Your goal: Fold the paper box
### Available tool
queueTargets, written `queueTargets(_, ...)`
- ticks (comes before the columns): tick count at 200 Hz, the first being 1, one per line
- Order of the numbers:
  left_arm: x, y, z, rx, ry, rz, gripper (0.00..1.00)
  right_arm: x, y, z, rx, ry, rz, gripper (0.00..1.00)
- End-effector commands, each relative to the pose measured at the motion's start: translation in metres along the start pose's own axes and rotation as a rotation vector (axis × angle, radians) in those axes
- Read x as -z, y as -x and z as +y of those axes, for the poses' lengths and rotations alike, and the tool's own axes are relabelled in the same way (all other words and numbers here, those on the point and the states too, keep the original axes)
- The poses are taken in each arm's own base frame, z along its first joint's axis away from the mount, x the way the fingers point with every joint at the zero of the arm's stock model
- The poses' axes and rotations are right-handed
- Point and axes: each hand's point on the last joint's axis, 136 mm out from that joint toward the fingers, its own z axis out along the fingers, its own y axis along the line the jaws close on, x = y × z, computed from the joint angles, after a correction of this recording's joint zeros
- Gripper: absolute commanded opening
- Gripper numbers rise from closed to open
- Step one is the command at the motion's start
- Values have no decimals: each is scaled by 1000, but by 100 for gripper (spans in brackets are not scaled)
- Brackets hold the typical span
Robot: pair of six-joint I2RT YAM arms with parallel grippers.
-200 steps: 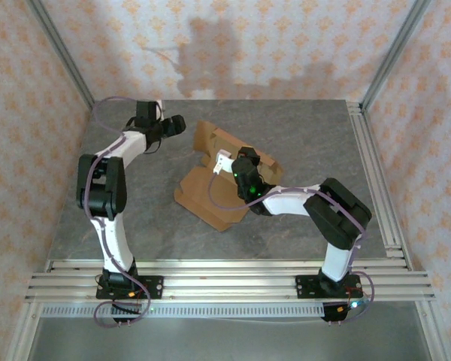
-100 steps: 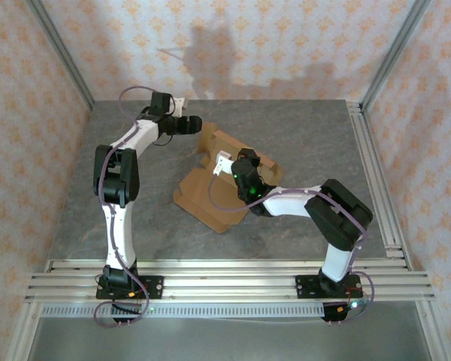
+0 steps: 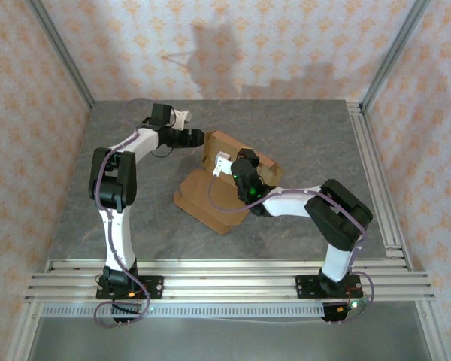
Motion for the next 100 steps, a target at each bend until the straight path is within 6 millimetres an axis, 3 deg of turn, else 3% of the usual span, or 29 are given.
queueTargets(1,21,15,-20,-63,-43,-64,77,4,3,-13,-19,-29,-2,0)
queueTargets(100,36,0,-22,-97,-21,-117,78,2,4,-9,12,-18,2,0)
